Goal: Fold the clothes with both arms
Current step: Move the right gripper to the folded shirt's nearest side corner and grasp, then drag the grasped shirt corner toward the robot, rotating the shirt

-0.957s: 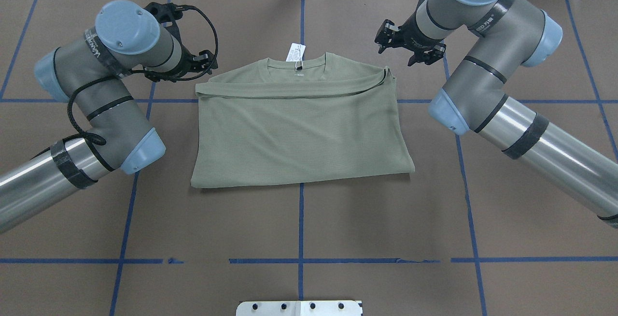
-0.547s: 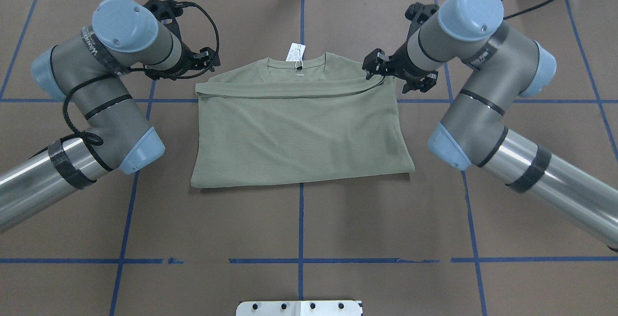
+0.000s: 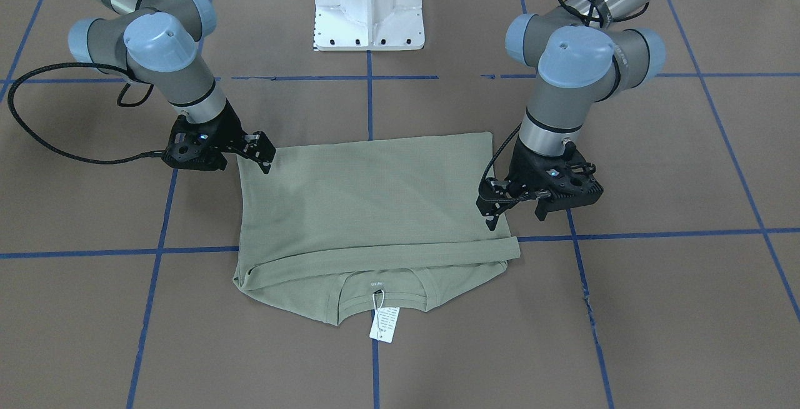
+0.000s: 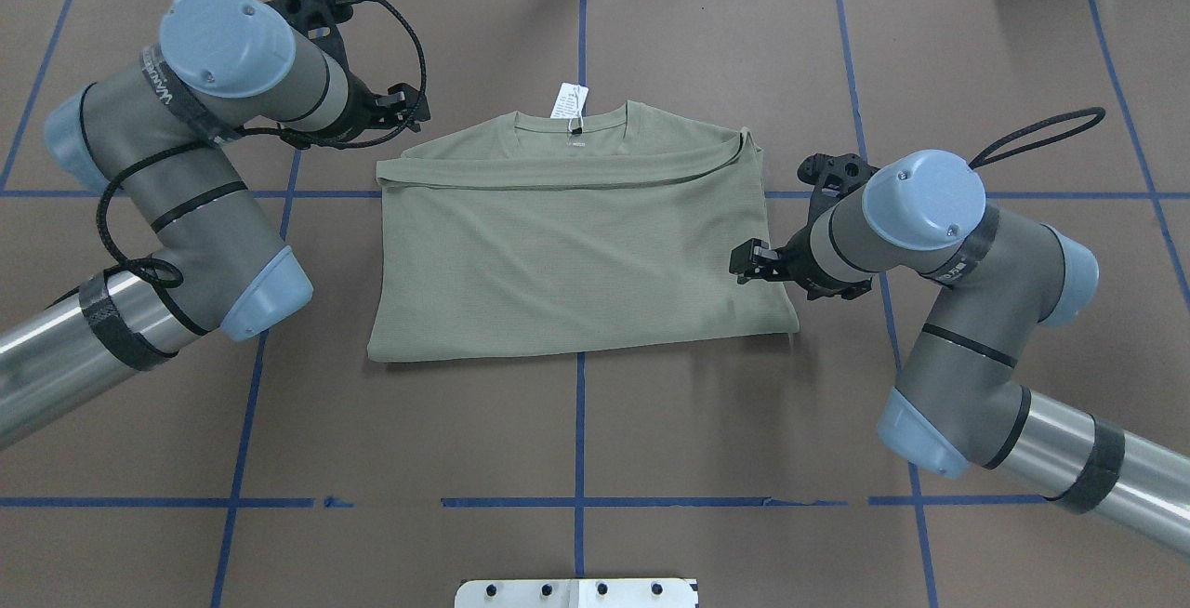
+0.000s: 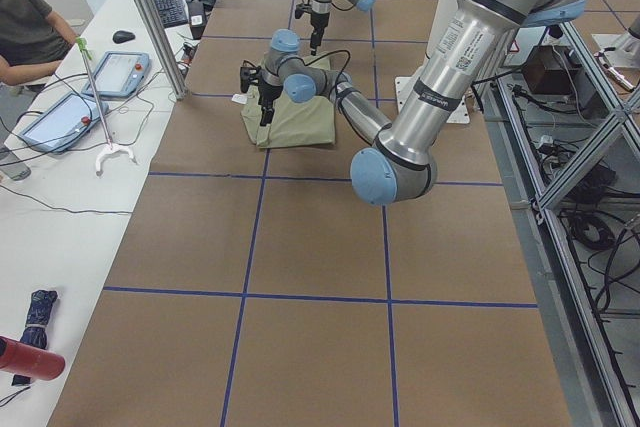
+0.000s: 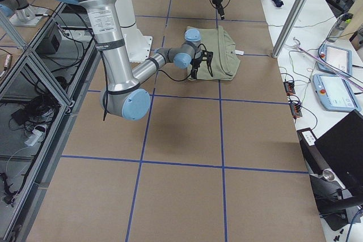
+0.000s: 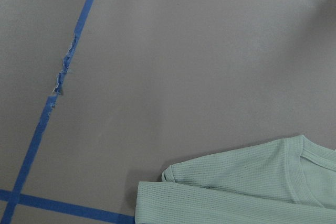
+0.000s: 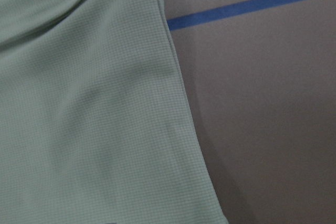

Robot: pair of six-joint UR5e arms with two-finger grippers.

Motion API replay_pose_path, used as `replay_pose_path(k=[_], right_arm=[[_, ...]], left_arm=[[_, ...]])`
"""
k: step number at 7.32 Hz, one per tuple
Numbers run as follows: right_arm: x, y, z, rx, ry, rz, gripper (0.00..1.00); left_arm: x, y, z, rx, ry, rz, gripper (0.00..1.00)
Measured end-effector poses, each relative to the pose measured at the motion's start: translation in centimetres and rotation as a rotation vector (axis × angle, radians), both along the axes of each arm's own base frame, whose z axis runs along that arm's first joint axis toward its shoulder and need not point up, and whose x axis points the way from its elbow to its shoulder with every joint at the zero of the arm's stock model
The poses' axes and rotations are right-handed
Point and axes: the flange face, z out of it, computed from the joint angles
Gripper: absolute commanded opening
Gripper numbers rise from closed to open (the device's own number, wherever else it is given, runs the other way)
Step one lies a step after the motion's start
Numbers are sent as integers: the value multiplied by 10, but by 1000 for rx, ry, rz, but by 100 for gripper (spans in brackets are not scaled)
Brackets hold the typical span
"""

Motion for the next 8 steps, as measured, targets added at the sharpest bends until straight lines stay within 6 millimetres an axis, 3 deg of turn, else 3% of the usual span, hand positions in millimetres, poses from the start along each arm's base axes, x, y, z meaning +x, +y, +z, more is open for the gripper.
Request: replay_pose_path(k=[1, 2, 3, 6, 8], right_arm=[[-6, 5, 3, -2, 6, -15, 58], [-9, 9, 6, -5, 9, -24, 21], [-10, 11, 9, -5, 12, -33, 0], [1, 21, 27, 14, 31, -89, 0], [15, 33, 23, 19, 12, -112, 0]], left_arm=[[-1, 1, -2, 3, 3, 1, 100], [-1, 1, -3, 5, 5, 1, 100], [-2, 2, -5, 7, 7, 1, 100], [-2, 2, -9, 13, 13, 3, 100], [-2, 3, -11, 15, 16, 3, 100]])
